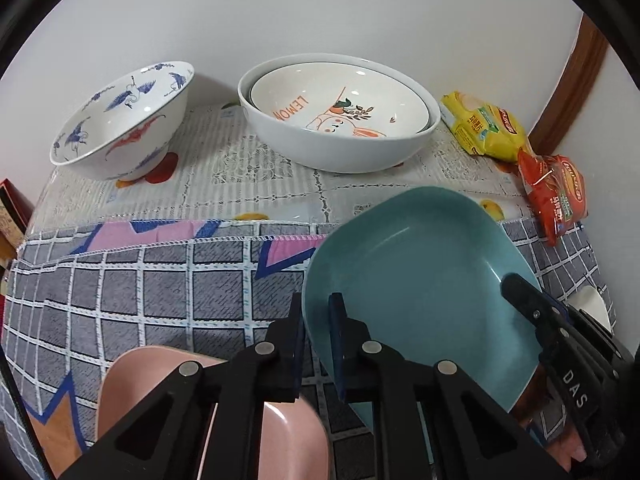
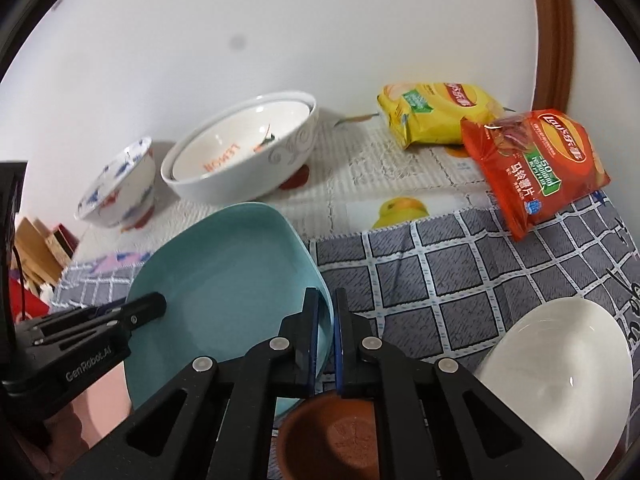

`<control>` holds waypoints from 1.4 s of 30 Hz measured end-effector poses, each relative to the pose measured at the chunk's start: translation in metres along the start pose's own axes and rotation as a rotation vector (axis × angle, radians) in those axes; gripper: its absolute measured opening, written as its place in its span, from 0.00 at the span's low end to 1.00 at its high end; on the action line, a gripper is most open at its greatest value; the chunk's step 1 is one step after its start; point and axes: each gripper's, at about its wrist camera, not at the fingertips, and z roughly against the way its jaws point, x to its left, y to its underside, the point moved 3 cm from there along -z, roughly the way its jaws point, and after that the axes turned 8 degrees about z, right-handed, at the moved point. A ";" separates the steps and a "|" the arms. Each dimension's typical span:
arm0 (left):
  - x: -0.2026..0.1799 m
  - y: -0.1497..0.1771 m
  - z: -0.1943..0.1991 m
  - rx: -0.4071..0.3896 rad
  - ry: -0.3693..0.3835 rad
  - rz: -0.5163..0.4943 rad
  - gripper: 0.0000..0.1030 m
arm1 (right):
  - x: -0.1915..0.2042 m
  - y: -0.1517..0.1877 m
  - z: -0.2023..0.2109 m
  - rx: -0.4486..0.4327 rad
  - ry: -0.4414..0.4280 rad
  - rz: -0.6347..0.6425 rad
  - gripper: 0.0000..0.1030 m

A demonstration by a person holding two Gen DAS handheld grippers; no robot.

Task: Organize plates and bowls
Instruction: 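Lift the teal plate off the cloth with both grippers, then carry the teal plate over the pink plate with both grippers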

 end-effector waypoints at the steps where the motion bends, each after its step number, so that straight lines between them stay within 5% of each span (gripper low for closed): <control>1: 0.001 -0.001 0.001 0.001 0.006 0.006 0.11 | -0.001 0.001 -0.001 0.003 -0.010 -0.015 0.07; 14: 0.005 0.001 -0.006 0.025 -0.013 0.016 0.11 | 0.003 0.007 -0.007 0.016 -0.026 -0.027 0.07; 29: 0.019 -0.009 0.040 -0.031 0.048 0.051 0.11 | 0.019 -0.005 0.040 -0.047 -0.041 -0.012 0.07; 42: 0.022 0.019 0.068 -0.018 0.071 0.041 0.11 | 0.023 0.013 0.071 -0.033 -0.043 -0.067 0.07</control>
